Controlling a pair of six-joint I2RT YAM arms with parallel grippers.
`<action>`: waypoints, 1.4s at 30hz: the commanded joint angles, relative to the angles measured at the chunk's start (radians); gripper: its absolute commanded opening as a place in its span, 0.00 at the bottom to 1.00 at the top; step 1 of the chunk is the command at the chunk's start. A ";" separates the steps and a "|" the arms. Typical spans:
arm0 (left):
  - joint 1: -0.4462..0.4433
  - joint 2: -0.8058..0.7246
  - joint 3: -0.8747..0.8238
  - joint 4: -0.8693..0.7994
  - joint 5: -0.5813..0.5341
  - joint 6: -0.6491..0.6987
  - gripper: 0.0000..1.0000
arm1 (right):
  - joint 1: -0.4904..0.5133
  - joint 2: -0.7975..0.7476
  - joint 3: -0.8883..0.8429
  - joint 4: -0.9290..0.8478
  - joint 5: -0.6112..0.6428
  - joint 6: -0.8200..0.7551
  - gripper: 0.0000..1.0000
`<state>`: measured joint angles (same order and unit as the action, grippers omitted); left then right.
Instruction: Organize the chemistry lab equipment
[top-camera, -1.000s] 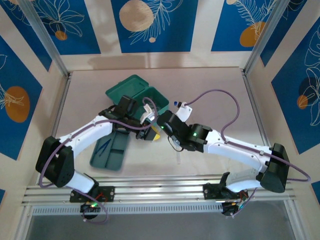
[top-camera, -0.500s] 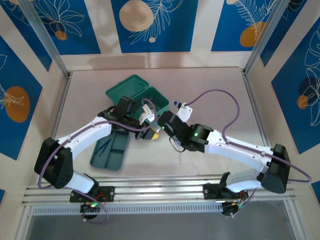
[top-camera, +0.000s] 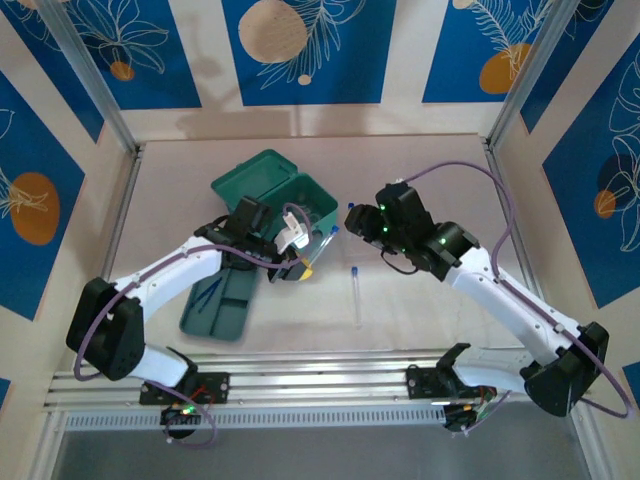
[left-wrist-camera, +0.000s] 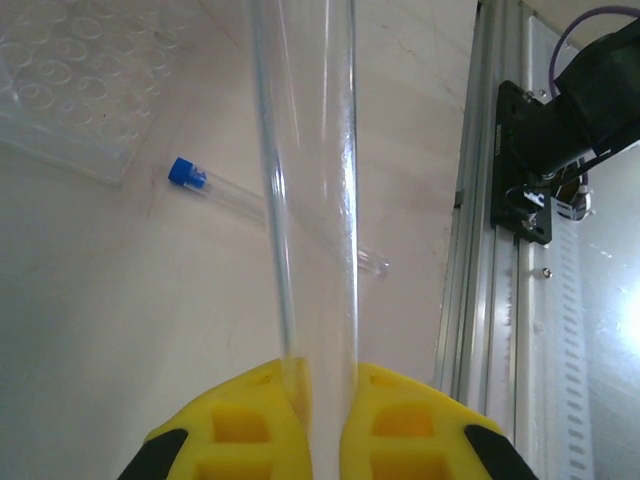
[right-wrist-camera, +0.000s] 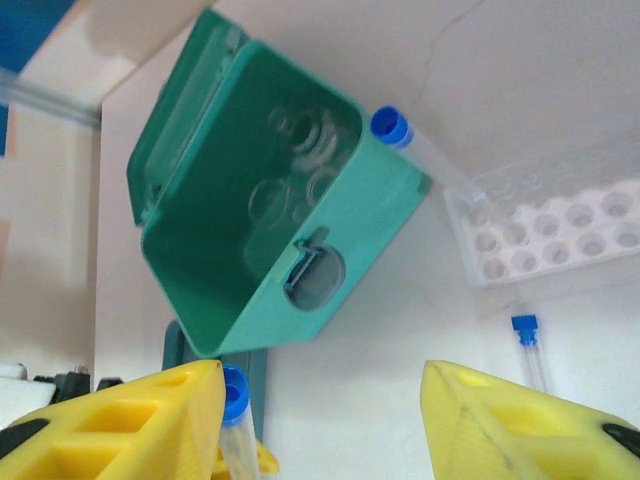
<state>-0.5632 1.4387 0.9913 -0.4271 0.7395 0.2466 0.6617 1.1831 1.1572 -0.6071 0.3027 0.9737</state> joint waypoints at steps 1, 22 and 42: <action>-0.009 -0.033 -0.009 -0.020 -0.040 0.056 0.01 | -0.017 0.050 0.045 -0.054 -0.226 -0.107 0.55; -0.038 -0.041 -0.015 -0.050 -0.070 0.103 0.01 | -0.029 0.172 0.064 0.033 -0.437 -0.161 0.48; -0.050 -0.036 -0.016 -0.055 -0.073 0.109 0.02 | -0.067 0.216 0.047 0.091 -0.569 -0.171 0.29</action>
<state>-0.6006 1.4155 0.9833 -0.4583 0.6666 0.3286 0.5961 1.3872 1.1954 -0.5339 -0.2108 0.8127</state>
